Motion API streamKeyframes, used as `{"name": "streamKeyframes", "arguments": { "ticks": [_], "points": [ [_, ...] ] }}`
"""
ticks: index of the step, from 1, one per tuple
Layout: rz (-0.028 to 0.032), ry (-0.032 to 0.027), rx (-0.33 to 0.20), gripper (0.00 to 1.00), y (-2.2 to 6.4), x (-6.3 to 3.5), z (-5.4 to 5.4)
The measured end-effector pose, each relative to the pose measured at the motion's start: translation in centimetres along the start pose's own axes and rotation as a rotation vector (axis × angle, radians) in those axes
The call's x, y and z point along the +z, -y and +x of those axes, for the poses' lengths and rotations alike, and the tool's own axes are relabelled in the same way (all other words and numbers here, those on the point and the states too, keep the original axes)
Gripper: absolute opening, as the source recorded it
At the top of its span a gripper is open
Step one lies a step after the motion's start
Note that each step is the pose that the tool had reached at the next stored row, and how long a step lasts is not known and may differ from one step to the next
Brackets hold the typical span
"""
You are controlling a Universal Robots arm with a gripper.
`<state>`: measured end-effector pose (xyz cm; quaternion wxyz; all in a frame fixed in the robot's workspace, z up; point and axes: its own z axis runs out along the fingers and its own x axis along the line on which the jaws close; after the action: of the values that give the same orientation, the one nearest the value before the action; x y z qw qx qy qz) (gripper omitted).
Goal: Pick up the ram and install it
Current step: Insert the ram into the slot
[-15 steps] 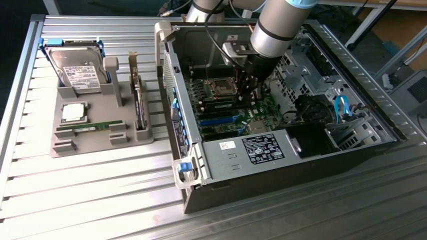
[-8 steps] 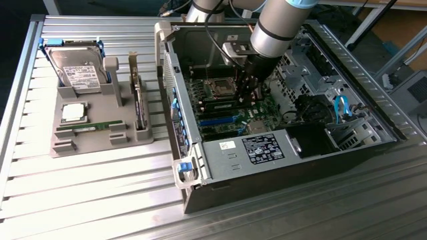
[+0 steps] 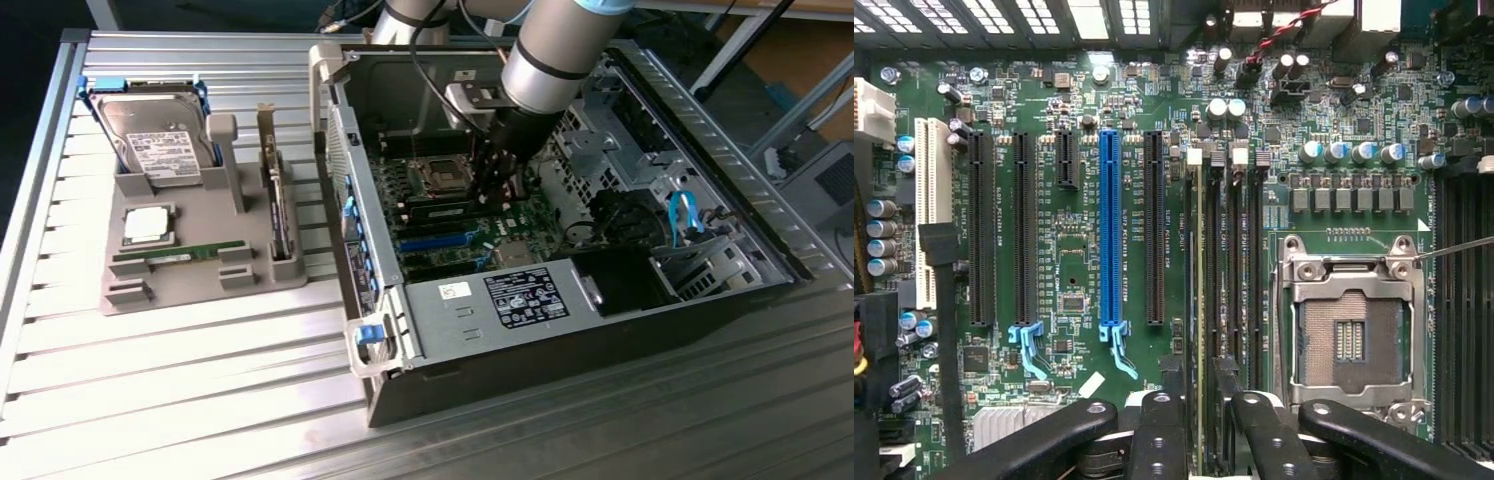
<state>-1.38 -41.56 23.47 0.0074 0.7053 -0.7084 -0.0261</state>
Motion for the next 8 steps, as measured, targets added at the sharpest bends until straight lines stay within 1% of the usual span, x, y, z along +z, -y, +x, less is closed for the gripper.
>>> {"name": "streamKeyframes", "arguments": {
  "ticks": [1,5,8],
  "points": [
    [0.0001,0.0002,0.000,0.25,-0.03,-0.57,0.0],
    [0.0000,0.0001,0.000,0.25,-0.09,-1.74,0.0],
    [0.0000,0.0000,0.000,0.25,-0.13,-2.79,-0.1]
  ]
}}
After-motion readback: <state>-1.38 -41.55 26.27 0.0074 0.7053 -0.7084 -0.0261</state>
